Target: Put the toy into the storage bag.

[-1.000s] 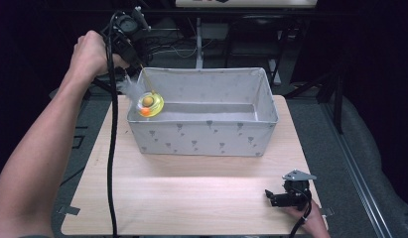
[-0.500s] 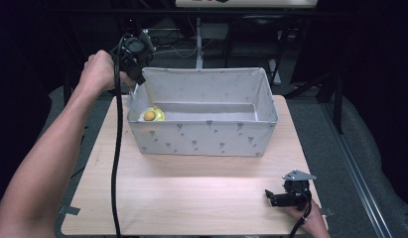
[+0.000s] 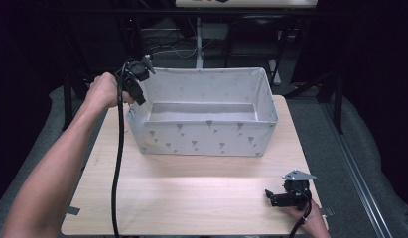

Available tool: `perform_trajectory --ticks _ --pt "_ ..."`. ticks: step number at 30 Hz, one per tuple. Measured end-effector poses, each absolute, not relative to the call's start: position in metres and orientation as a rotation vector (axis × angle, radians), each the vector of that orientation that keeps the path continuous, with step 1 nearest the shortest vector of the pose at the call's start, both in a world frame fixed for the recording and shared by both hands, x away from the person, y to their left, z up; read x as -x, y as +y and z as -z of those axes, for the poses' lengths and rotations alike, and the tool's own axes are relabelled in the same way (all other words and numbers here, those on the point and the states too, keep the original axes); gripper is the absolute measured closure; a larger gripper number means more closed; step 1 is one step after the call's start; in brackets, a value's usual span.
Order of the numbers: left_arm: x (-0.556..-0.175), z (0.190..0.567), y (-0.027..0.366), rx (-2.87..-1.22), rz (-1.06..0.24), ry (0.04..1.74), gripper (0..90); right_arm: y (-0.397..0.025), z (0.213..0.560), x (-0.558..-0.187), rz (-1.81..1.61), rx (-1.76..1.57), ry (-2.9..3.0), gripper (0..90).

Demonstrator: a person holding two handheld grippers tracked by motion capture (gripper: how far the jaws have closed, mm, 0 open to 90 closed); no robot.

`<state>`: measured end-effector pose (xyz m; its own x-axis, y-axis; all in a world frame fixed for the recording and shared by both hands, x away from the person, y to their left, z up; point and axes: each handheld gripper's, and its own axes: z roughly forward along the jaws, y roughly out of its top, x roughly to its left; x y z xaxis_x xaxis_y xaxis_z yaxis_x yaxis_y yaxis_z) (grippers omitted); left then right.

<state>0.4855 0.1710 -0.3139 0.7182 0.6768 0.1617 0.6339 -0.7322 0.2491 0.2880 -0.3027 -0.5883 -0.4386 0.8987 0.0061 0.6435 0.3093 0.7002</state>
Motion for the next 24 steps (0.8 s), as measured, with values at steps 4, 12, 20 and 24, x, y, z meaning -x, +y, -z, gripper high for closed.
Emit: perform_trajectory --ticks 4,12,20,24 --pt "-0.485 0.329 0.175 -2.754 -0.321 1.082 88.1 -0.303 0.588 -0.288 -0.901 -1.376 2.196 0.0" --pt "-0.486 0.354 0.179 -2.771 -0.258 1.104 88.1 -0.303 0.588 -0.288 -0.901 -1.376 2.196 0.0" --pt "-0.484 0.353 0.185 -2.719 -0.261 1.144 73.8 -0.303 0.588 -0.288 -0.901 -1.376 2.196 0.0" --pt "-0.479 0.345 0.194 -2.622 -0.267 1.164 51.6 -0.303 0.588 -0.288 -0.901 -1.376 2.196 0.0"
